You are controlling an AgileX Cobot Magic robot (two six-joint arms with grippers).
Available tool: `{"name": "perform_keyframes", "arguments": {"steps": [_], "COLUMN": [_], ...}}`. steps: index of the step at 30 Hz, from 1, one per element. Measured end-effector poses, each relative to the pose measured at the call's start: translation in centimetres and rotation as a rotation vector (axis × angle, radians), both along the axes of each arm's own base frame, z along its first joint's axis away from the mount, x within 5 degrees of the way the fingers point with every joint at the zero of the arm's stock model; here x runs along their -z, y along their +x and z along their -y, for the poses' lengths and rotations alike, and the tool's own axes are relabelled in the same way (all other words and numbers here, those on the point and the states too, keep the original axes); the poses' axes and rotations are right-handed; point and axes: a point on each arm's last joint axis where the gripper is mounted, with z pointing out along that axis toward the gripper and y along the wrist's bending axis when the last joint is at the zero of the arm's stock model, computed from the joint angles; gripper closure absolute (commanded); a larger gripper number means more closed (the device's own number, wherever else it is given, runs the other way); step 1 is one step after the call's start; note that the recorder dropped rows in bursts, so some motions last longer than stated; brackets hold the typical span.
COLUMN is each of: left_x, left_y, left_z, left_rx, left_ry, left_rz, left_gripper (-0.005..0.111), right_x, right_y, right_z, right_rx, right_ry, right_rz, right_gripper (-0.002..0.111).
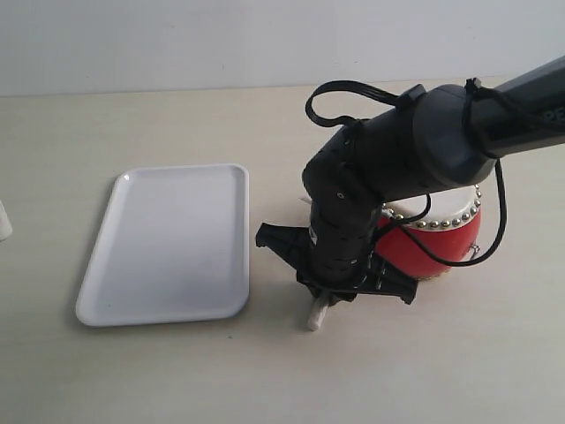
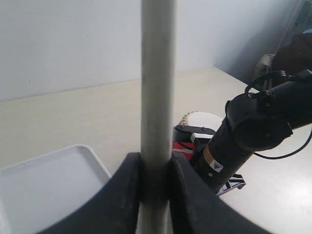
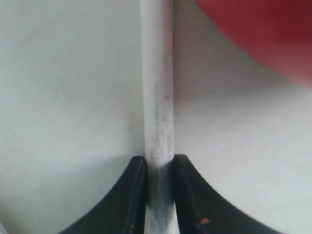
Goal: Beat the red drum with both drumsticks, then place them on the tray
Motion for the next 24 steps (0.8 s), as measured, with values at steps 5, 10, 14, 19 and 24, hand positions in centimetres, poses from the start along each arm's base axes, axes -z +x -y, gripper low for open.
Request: {"name": "perform_keyframes", "arguments": {"steps": [5, 10, 14, 19, 24], "left_x": [0.0, 0.0, 0.5, 1.0, 0.7], "left_y": [0.0, 0.0, 0.6, 2.6, 7.8], "left_z": [0.0, 0.0, 0.6, 2.2, 7.3], "left_rx": [0.000, 0.000, 0.000, -0.005, 0.075], "left_ry": [0.000, 0.000, 0.035, 0.198, 0.486], "left_rz": [0.000, 0.000, -0.033, -0.179, -0.390], "left_gripper": [0.107, 0.107, 0.107, 0.107, 0.107], "right_x": [0.0, -1.1, -6.0, -14.8, -22.3], "right_y": [0.0, 0.0, 0.0, -2.8, -6.6], "right_z": [-0.1, -0.3, -0.3, 2.2, 10.3], "right_rx": [-0.035, -0.115, -0.280, -0.563, -0.696], "right_ry": [0.002, 0.021, 0.077, 0.108, -0.058], "right_rz": [-0.002, 0.013, 0.125, 0.262, 0.314], "right_gripper": [0.108, 0.108, 0.108, 0.108, 0.108]}}
